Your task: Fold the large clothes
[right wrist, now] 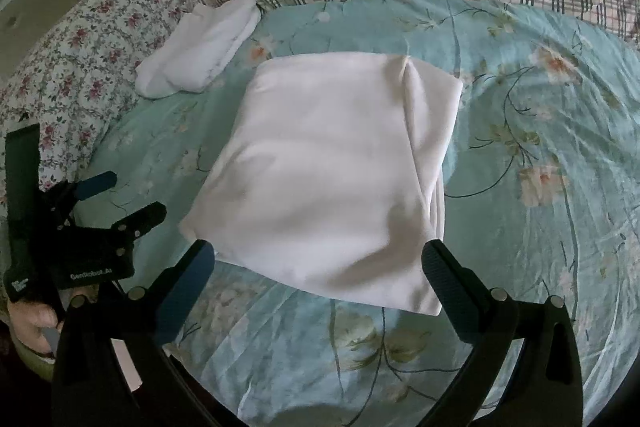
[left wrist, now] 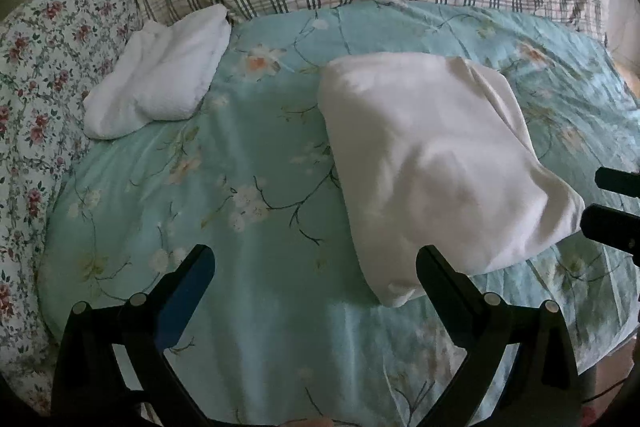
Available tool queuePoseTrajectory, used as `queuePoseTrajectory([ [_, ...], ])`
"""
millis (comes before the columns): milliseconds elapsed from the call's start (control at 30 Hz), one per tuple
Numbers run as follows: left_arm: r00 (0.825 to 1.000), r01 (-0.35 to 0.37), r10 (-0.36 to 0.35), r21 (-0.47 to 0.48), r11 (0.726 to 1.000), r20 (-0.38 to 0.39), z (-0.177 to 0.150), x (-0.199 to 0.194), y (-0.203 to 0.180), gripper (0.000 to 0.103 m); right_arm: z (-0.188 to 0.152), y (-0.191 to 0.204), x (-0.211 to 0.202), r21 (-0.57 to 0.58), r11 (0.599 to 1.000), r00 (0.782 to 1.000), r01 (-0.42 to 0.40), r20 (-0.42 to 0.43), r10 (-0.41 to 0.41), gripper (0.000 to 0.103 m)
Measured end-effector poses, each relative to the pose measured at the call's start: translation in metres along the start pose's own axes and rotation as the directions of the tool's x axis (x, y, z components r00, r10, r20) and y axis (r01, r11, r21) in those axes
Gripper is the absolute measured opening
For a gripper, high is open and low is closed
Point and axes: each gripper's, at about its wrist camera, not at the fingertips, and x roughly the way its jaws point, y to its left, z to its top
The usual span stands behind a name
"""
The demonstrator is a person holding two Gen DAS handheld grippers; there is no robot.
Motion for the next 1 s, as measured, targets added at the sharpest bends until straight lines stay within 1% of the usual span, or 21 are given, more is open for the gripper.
queuePoseTrajectory([
  [367,1.0,0.015,-0.015,-0.01,1.0,0.025,-0.007,-0.014,-0.002,0.101,-0.007,-0.002,-0.009,0.013,1.0,1.0,-0.001,0.013,0.001,0.103],
  [867,0.999,0.02,-0.02,-0.01,1.0,0.045,-0.008,-0.02,0.0,0.101,-0.011,0.002,-0.015,0.018,1.0,1.0,-0.002,0.025,0.001,0.103],
  [1000,0.998,0.032,-0.031,-0.013,0.999,0.049,-0.007,-0.021,0.001,0.101,-0.011,0.002,-0.015,0.021,1.0,1.0,-0.003,0.025,0.002,0.103],
])
